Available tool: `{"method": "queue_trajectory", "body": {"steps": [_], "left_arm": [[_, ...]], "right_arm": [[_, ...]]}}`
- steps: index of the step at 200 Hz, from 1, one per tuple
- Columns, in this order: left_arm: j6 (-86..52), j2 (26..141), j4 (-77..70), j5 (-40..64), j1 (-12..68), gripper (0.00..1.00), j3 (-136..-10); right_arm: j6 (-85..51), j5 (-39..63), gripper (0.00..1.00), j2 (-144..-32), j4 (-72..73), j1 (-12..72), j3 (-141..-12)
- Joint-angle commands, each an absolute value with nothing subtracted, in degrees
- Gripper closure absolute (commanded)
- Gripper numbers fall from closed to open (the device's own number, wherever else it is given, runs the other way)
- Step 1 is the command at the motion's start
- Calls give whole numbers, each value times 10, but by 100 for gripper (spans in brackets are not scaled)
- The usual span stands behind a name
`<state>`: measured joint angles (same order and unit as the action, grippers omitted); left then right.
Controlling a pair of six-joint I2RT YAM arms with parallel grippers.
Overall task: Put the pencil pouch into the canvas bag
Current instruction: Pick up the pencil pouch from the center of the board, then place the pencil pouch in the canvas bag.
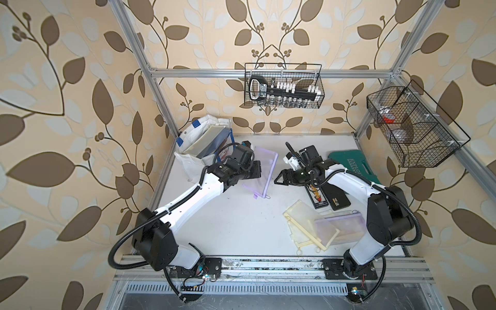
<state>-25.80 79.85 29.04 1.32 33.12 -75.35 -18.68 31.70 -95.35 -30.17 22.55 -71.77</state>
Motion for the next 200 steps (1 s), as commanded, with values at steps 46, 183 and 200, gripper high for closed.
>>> {"method": "queue_trajectory", "body": {"steps": [46, 183, 200], "left_arm": [[10, 781, 438, -80, 217, 100, -961], [151, 917, 309, 0, -6, 100, -1014], [146, 927, 299, 43, -24, 100, -1002]], "right_arm": [[-171, 281, 1, -921, -379, 237, -807], [-172, 281, 1, -905, -394, 237, -826], [-173, 280, 1, -909, -394, 237, -833]]}}
